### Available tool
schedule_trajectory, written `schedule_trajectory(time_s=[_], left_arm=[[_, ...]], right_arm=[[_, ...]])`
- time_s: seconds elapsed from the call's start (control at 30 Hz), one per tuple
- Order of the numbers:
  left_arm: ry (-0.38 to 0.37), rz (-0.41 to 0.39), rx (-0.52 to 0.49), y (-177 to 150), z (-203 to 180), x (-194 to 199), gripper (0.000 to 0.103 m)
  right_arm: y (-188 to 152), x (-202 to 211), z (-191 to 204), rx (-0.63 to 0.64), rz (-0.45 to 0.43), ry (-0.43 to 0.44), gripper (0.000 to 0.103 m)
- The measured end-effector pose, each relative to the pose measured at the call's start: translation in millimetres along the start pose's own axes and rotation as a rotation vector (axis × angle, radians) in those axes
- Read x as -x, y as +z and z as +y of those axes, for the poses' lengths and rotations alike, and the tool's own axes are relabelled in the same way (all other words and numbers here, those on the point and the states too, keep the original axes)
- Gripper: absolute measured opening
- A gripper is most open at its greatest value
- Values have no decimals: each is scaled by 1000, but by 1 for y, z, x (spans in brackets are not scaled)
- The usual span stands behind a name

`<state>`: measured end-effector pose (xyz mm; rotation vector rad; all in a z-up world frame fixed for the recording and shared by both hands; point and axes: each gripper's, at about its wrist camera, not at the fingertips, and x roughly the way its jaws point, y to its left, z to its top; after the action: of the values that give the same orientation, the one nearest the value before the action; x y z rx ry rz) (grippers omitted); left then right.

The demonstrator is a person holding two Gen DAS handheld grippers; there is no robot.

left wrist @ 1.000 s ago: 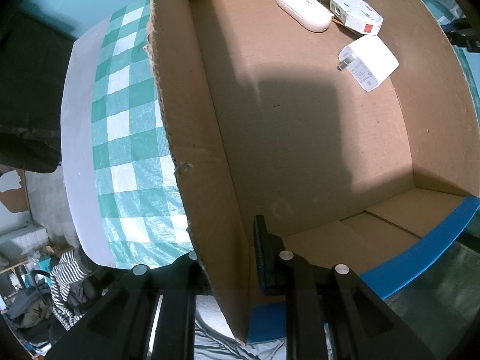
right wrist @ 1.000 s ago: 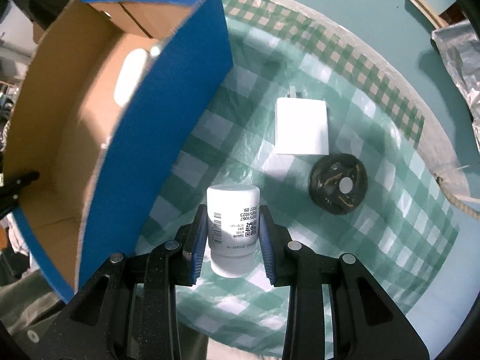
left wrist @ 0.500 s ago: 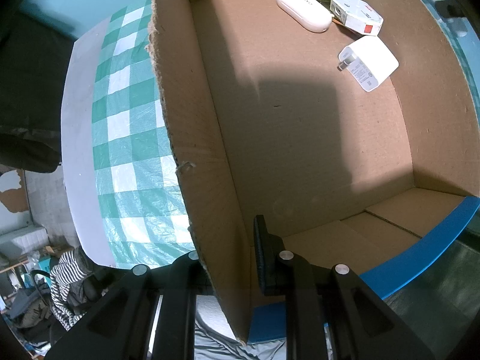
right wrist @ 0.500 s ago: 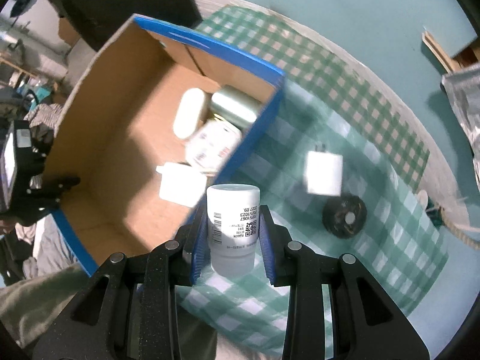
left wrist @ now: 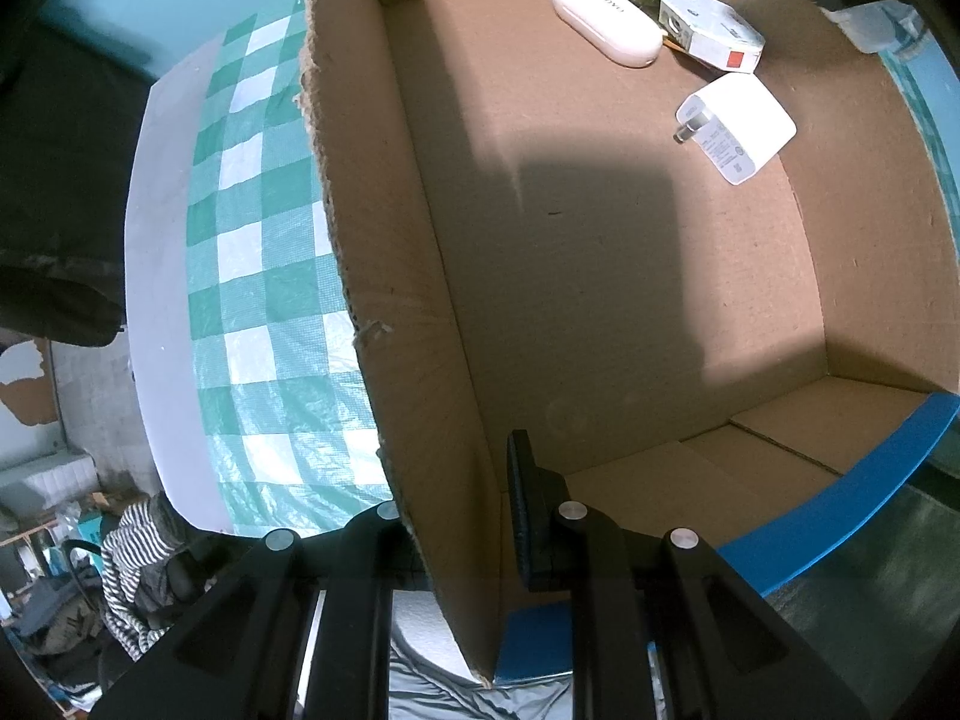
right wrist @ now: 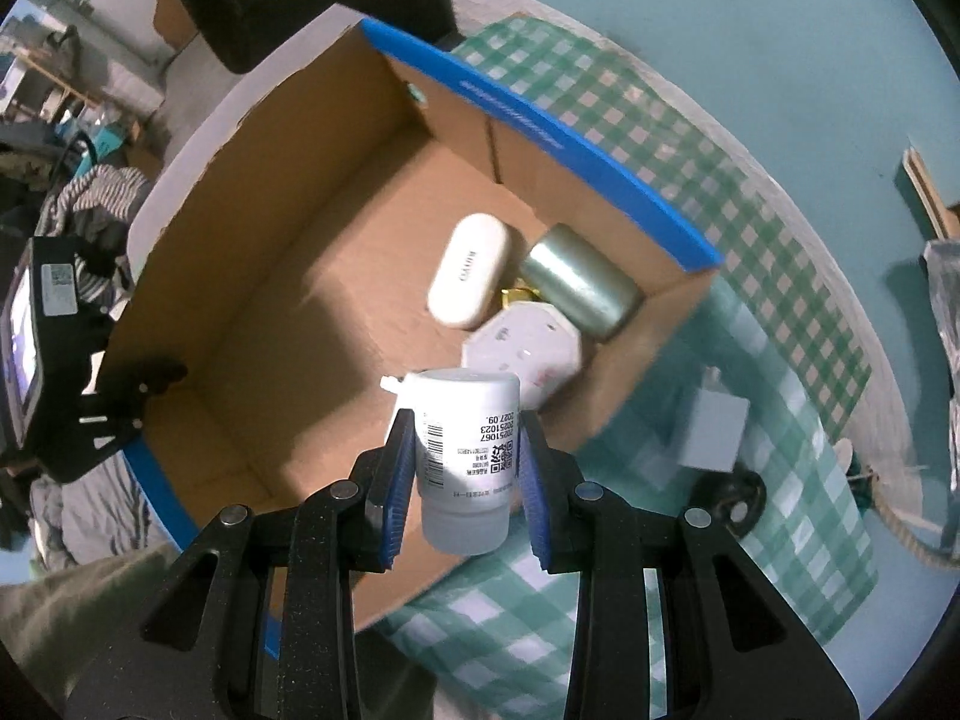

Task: Organize rigid objects
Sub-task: 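Carry the pill bottle with the right gripper into the box and release, then move the right gripper back over the white square charger with prongs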

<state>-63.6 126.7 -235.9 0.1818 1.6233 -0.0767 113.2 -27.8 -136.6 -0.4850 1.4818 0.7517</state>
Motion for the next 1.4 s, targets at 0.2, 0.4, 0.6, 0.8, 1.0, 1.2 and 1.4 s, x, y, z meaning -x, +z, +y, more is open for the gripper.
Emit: schedule_trajectory(time_s=[0.2, 0.4, 0.6, 0.8, 1.0, 1.2, 1.4], left_arm=[[-2, -2, 5, -1, 1, 1, 17], [-3, -4, 5, -2, 1, 0, 17], [-6, -6, 7, -2, 2, 0, 17], [-2, -8, -1, -1, 2, 0, 17], [-4, -8, 1, -1, 1, 0, 17], [-2, -8, -2, -1, 0, 1, 17], [1, -5, -6, -1, -2, 1, 17]], right_arm=[[10, -17, 11, 11, 27, 0, 32], [14, -31, 17, 14, 52, 1, 32], [15, -34, 18, 5, 56, 2, 32], [17, -29, 16, -11, 41, 8, 32], [15, -17, 18, -5, 17, -12, 46], [9, 3, 19, 14, -19, -37, 55], [2, 26, 12, 7, -63, -63, 61]])
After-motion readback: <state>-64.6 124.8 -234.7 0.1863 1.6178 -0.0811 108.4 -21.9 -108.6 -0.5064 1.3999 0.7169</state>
